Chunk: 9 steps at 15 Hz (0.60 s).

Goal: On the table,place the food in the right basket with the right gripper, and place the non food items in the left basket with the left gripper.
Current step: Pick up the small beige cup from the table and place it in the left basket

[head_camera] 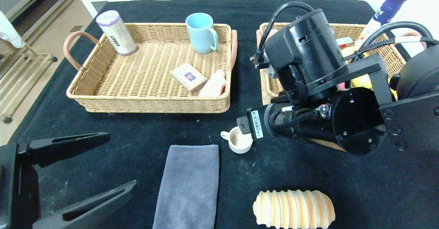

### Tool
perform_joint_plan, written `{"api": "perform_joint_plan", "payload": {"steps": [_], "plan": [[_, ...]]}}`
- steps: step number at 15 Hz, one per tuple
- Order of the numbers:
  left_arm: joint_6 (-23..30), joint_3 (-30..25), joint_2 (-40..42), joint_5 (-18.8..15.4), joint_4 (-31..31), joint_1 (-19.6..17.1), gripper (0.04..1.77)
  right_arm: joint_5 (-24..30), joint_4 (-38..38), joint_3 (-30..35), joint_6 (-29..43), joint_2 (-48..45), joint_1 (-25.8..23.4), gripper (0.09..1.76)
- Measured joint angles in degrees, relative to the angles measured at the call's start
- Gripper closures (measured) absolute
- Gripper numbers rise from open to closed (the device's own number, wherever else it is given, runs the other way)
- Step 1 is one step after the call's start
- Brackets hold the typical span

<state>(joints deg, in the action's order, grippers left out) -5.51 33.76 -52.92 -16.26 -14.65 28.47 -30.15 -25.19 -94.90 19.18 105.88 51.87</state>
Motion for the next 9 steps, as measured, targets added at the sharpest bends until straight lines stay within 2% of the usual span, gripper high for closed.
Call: {"api": "perform_joint_plan", "payload": {"steps": [2, 9], "plan": [[-0.05, 0.00, 0.00, 0.09, 0.00, 0.02, 0.09, -0.02, -2.86, -1.07, 2.65, 1.18, -0.33, 0.15], [-0.41, 0.00, 0.09, 0.11, -0.09, 0.02, 0.09, 0.00, -2.82, -1.95, 3.12, 4.77, -2.21, 0.15]]}}
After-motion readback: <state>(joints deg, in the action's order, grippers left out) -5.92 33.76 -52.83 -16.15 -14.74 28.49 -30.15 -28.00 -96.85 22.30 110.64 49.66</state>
